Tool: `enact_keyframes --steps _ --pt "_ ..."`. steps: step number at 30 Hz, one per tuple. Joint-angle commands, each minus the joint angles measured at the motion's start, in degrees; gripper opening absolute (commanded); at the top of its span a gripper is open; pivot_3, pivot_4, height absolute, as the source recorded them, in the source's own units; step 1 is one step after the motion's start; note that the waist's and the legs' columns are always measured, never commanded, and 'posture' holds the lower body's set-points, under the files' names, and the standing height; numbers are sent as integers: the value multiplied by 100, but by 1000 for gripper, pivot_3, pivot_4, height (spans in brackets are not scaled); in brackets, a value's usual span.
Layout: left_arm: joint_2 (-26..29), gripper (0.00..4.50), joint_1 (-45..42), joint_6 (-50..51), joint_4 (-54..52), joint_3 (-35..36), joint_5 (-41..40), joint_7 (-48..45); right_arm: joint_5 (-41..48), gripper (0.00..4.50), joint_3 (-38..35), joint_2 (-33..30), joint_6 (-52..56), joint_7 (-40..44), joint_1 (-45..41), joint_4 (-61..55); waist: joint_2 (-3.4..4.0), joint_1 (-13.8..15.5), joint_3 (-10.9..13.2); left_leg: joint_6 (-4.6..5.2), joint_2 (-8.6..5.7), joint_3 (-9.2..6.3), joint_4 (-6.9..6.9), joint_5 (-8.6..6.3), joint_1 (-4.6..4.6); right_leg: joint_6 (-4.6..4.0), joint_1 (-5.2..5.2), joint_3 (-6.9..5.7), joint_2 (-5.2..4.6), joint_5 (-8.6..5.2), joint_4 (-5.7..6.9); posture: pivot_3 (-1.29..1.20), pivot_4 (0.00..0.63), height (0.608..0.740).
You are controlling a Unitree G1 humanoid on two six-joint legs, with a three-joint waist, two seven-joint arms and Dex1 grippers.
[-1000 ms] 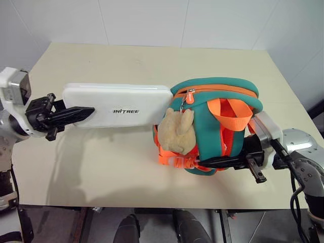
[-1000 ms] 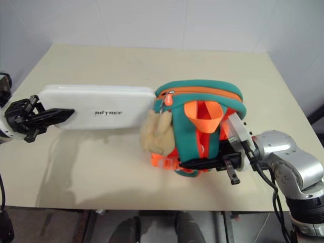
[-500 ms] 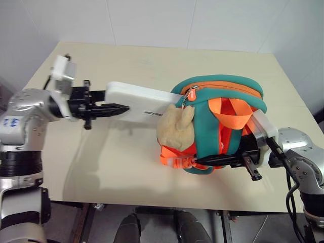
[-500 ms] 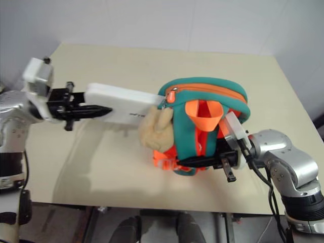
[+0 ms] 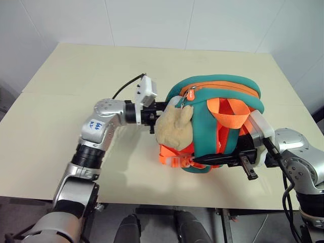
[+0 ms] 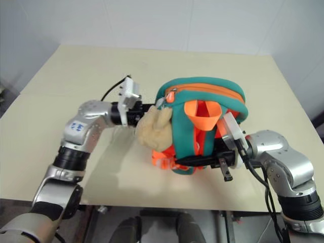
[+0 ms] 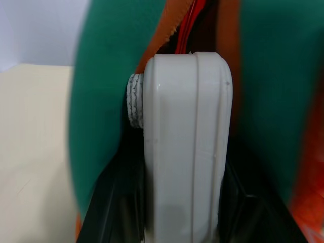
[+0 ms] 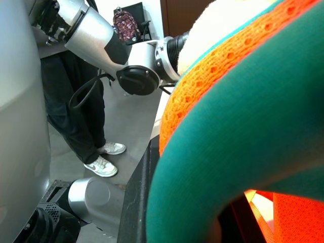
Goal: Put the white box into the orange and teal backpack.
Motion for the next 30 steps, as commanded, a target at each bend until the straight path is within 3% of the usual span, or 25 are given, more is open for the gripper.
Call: enact_keyframes --steps 1,7,9,10,20,30 --pt "-160 1303 -221 -275 187 -122 232 29 57 9 -35 30 -82 -31 -65 -101 0 4 0 0 0 0 0 0 0 1 0 0 0 0 -1 0 150 740" --pt "-257 1303 -381 -309 364 -181 403 -44 41 9 -30 45 -88 -82 -41 -126 0 0 0 1 -1 0 -1 0 0 2 1 2 0 1 -1 0 150 740" --pt "-86 1303 -397 178 200 -418 498 -194 38 9 -16 64 -89 -105 -52 -133 0 -4 0 1 -1 0 -1 0 0 2 1 3 0 1 -1 0 150 740" --pt "-67 1863 -383 315 80 -443 457 -237 36 9 -12 71 -89 -112 -62 -131 0 -7 0 1 -1 -1 -1 0 0 2 1 2 1 1 -1 0 150 740" --pt "524 4500 -546 1470 -1273 171 -101 -158 9 9 -23 95 -85 -126 -35 -188 6 -48 4 0 0 -1 -7 0 -3 4 -5 3 1 -1 -1 0 150 740" --pt "1986 4500 204 2384 -2254 1546 -1410 -592 24 9 -98 90 -147 -52 93 -127 11 -61 8 0 2 1 -12 0 0 1 -6 3 0 -4 0 0 150 740"
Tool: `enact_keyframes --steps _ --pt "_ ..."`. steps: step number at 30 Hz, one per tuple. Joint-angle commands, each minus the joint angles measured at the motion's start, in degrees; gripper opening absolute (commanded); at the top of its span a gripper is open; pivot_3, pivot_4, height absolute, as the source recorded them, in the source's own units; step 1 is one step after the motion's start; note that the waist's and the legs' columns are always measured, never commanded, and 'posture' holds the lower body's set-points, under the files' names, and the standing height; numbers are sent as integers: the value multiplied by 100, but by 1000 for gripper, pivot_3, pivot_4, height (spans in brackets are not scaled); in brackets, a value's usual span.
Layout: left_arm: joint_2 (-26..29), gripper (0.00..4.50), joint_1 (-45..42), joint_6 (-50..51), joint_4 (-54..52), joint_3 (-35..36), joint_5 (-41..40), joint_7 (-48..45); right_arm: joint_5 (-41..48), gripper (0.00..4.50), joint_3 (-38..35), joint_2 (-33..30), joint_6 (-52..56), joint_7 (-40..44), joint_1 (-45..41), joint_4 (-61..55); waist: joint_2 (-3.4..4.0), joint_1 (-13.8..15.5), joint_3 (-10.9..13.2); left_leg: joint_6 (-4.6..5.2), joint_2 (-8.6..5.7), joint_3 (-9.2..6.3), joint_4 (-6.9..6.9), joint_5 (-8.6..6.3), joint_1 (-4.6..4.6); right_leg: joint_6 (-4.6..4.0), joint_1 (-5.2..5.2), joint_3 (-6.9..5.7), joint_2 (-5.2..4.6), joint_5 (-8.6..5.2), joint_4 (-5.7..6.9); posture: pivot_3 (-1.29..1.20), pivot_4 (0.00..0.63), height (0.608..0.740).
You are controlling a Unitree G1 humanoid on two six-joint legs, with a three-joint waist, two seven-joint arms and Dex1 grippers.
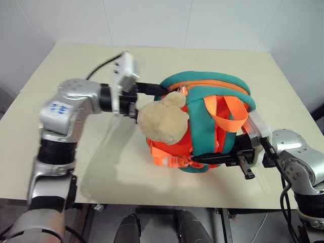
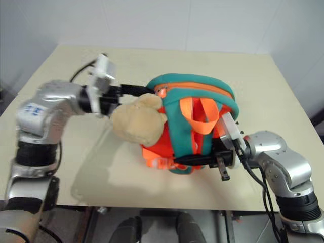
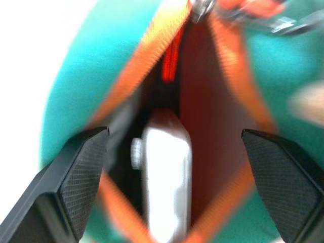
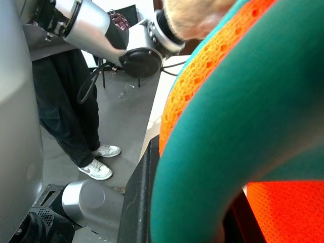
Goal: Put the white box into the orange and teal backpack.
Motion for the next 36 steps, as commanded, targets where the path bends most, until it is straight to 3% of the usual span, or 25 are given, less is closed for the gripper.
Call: enact_keyframes --steps 1,5,13,21,27,33,36 --pt "293 4500 335 117 -360 663 -565 -112 63 9 -94 -6 -159 66 73 -89 0 15 0 0 1 -3 0 0 0 -2 1 -5 0 -1 1 0 150 740" --pt "580 4500 744 394 -490 1236 -1076 -7 30 9 -92 71 -229 32 164 -11 -2 40 1 0 0 -4 11 0 -1 0 6 -6 -2 0 3 0 150 740" --pt "382 4500 1100 1352 -1355 1975 -2827 1047 -24 9 -185 541 -699 -126 264 233 -3 21 1 1 -1 -5 11 0 2 2 10 -6 -3 1 2 0 150 740" --pt "316 4500 1049 2041 -1999 1612 -4251 2316 151 9 -241 751 -782 -129 323 199 -2 17 1 0 -1 -6 11 1 8 3 15 -5 -3 2 6 0 150 740" --pt "563 4500 1117 2376 -2220 1025 -4386 2756 79 9 -195 690 -761 -174 357 198 -2 6 1 -1 -2 -4 10 1 16 3 20 -2 -2 2 5 0 150 740" --pt "535 4500 943 2084 -2276 359 -3625 2920 30 9 -165 676 -751 -220 324 226 -2 13 1 -1 -4 -3 10 1 16 2 21 -1 -2 2 -1 0 150 740" --pt "427 3915 848 1976 -2171 225 -3464 2948 27 9 -157 680 -743 -246 316 214 -2 19 1 -2 -4 -2 9 1 16 2 22 -1 -2 1 -4 0 150 740"
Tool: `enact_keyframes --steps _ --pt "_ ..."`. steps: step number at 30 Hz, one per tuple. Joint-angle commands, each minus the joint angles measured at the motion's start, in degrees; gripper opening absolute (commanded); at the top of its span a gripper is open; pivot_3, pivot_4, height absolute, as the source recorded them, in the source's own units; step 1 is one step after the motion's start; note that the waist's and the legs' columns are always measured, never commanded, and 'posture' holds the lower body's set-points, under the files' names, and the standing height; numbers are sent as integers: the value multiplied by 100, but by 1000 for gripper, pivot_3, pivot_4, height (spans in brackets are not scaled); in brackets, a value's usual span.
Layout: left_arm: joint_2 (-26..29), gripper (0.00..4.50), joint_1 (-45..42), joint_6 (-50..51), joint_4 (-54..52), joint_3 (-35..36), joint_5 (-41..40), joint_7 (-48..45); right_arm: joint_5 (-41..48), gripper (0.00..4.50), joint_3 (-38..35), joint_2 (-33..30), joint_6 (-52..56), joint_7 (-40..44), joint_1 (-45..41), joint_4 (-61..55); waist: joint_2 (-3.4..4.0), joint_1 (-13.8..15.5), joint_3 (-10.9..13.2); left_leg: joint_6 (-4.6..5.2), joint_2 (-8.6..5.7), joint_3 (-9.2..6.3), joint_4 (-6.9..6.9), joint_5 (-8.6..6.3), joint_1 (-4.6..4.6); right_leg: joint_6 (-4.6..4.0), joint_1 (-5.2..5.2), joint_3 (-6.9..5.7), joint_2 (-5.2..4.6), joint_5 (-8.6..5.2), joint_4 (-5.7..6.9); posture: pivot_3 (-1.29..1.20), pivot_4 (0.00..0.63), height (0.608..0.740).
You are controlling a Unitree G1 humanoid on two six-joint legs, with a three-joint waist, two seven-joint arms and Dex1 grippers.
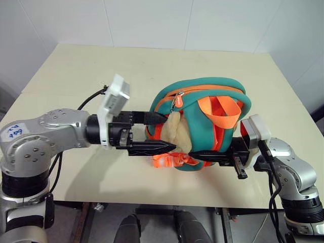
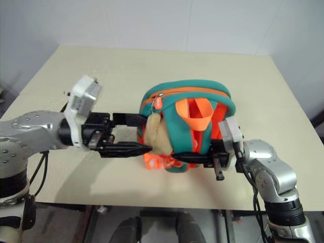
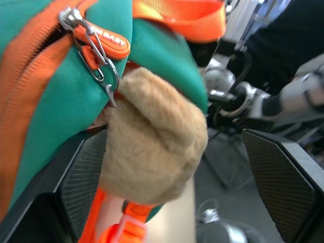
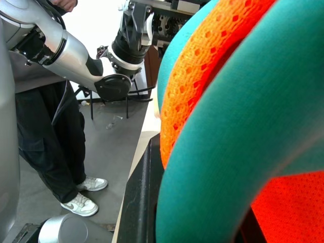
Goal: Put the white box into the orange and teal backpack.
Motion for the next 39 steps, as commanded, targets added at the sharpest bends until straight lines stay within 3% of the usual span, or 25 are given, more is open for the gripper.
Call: enact_keyframes --steps 1,11,14,21,32,39 --pt "-43 3619 -148 -146 -22 -191 224 -49 61 9 -123 -46 -50 -55 -56 -93 0 1 0 0 0 0 0 0 0 0 0 0 0 0 0 0 150 740" --pt "-218 557 -276 -261 84 -352 471 -140 67 9 -117 -40 -29 -121 -55 -141 0 2 0 0 0 0 -2 0 -1 0 0 1 0 0 -4 0 150 740" --pt "-260 37 -298 -253 81 -316 439 -158 66 9 -119 -41 -27 -124 -53 -145 0 1 0 0 0 0 -3 0 -1 0 0 1 0 0 -3 0 150 740" --pt "-1 0 -285 -136 76 97 66 -323 91 9 -139 -57 -3 -113 -17 -164 0 -6 0 0 0 0 -3 0 -1 0 0 1 0 0 -4 0 150 740" --pt "968 0 -377 -122 581 1112 -439 -781 202 9 -259 -115 20 -54 237 -235 -1 -11 0 0 0 1 -11 -1 -2 -4 -3 -1 -1 -3 -9 0 150 740" --pt "1589 0 -145 -187 939 1322 -161 -1157 249 9 -302 -156 13 -72 353 -306 0 -29 1 -1 1 3 -19 -1 -2 -11 -10 -1 -1 -7 -8 0 150 740"
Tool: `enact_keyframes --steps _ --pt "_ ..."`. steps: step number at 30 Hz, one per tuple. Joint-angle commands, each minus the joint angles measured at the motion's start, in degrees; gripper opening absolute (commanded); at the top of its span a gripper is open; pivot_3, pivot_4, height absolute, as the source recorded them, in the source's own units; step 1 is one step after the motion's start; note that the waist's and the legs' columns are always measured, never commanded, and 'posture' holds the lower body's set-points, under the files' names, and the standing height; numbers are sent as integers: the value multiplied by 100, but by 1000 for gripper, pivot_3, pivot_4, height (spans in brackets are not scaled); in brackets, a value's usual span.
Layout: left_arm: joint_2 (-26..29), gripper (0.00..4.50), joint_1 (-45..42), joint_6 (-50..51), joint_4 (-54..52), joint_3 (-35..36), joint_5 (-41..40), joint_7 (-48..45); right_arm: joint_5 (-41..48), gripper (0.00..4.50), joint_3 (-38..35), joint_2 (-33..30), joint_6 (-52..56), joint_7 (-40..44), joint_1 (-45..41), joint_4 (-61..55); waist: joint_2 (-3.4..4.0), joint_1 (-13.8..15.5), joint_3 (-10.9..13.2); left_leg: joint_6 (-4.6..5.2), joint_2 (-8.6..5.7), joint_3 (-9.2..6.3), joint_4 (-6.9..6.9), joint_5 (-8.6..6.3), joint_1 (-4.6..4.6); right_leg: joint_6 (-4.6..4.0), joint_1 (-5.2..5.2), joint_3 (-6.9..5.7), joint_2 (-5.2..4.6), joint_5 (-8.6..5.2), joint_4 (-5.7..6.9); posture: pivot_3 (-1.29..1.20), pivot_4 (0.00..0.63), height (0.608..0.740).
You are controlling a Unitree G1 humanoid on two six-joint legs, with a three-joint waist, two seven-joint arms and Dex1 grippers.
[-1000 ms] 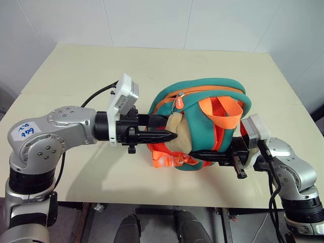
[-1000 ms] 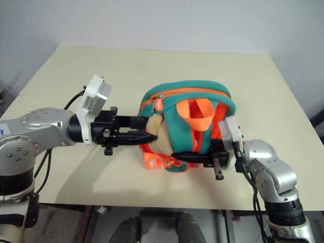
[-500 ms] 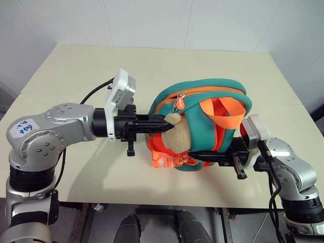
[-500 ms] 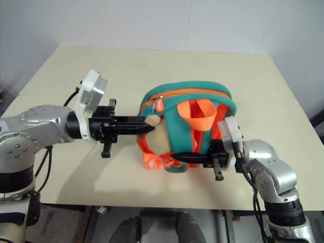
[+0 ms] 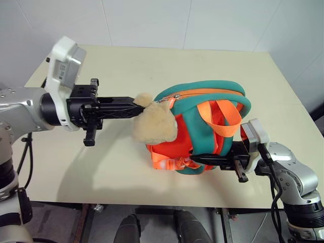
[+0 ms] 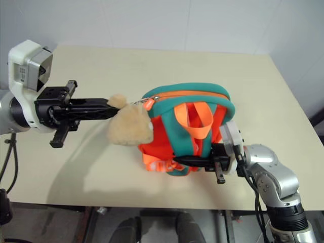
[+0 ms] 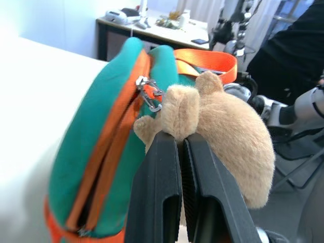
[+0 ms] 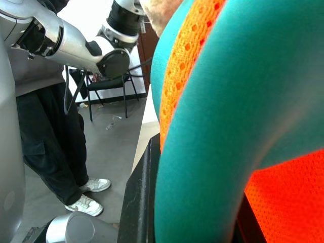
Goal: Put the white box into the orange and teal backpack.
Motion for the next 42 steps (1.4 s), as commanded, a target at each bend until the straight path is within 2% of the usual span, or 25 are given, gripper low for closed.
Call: enact_keyframes --steps 1,6,14,20,30,36,42 --pt "351 0 142 -165 210 294 237 -326 168 9 -259 -90 -60 -19 58 -226 0 -2 0 0 0 1 -3 0 0 -1 -2 1 0 -1 1 0 150 740" --pt "791 0 427 -442 598 110 869 -949 184 9 -268 -89 -57 -20 78 -223 0 -1 0 -1 1 4 -14 0 0 -8 -9 0 0 -6 1 0 150 740" --pt "1445 0 510 -1148 1403 -727 2096 -2364 178 9 -269 -73 -55 -63 107 -237 1 4 0 -1 1 10 -31 0 0 -34 -16 -1 0 -22 -2 0 150 740" --pt "1459 0 492 -1592 1740 -1397 2856 -2965 171 9 -294 -76 -65 -135 178 -305 1 1 1 -2 4 11 -41 -1 1 -29 -23 -3 1 -25 2 0 150 740" --pt "1176 0 404 -2157 2216 -2386 4048 -3375 161 9 -299 -88 -64 -196 212 -326 1 10 1 -3 5 10 -40 -2 2 -26 -23 -3 1 -30 10 0 150 740" --pt "749 0 53 -2494 2703 -2920 4804 -3447 163 9 -304 -86 -61 -189 201 -301 1 12 1 -3 5 9 -31 -2 2 -24 -21 -3 2 -29 18 0 150 740" --pt "10 0 -432 -3426 3834 -3356 5804 -3195 166 9 -269 -61 -42 -201 161 -295 1 24 0 -2 5 7 -21 -1 3 -21 -17 -2 4 -27 24 0 150 740"
